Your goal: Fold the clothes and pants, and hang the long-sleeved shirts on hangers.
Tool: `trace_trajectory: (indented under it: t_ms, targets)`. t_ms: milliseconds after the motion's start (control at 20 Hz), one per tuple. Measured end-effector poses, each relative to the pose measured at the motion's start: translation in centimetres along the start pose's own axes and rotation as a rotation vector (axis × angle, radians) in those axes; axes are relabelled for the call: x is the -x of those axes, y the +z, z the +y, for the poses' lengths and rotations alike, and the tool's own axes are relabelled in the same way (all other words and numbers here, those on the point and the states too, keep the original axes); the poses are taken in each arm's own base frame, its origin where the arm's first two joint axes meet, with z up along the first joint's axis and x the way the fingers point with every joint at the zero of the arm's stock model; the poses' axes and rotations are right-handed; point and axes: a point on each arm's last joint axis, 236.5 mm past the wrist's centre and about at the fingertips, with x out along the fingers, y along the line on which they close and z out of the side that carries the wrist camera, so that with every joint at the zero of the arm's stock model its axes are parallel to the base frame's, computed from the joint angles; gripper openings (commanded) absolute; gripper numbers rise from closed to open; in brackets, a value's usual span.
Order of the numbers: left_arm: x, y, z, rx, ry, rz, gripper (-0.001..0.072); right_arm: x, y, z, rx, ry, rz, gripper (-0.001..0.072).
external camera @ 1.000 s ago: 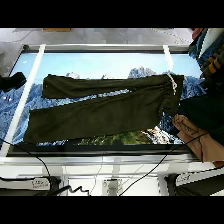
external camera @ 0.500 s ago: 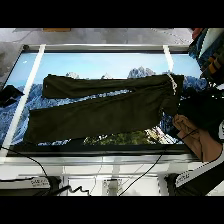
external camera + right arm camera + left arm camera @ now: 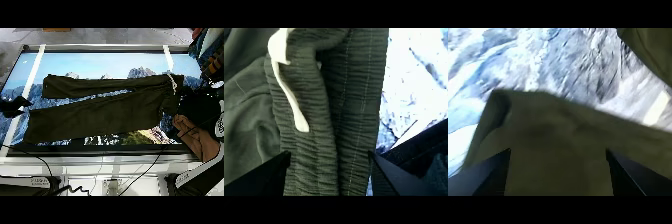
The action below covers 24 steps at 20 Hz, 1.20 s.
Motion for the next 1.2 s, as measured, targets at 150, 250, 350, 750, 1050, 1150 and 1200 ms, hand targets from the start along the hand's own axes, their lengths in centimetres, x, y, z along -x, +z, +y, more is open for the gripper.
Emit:
trace_trajectory:
  t_ms: [150, 250, 350, 750, 1050, 1150, 1200]
  targets:
    - [-3.6, 1.8, -2.5, 0.068, -0.083, -0.076, 0.0702, 0.0, 0.4, -0.1, 0.001, -0.005, -0.016, 0.0566]
    - [-6.0, 3.0, -4.0, 0.089, -0.104, -0.137, 0.0702, 0.0, 0.8, -0.2, 0.001, -0.010, -0.032, 0.0566]
    - [-7.4, 4.2, -4.6, 0.101, -0.093, -0.203, 0.0701, 0.0, 1.3, -0.4, 0.000, -0.017, -0.055, 0.0565]
    - [-7.6, 4.7, -7.2, 0.034, -0.089, -0.255, 0.0089, 0.1, 2.8, -0.8, -0.001, -0.037, -0.117, 0.0565]
    - [-9.4, 2.2, -8.6, 0.038, -0.018, -0.201, 0.0705, 0.1, 2.9, -0.9, -0.001, -0.039, -0.122, 0.0565]
    - [-10.1, 2.2, -8.5, 0.062, -0.005, -0.213, 0.0704, 0.1, 2.9, -0.9, -0.001, -0.039, -0.123, 0.0565]
    - [-10.6, 2.3, -8.5, 0.082, -0.004, -0.224, 0.0700, 0.1, 2.9, -0.9, -0.001, -0.039, -0.125, 0.0565]
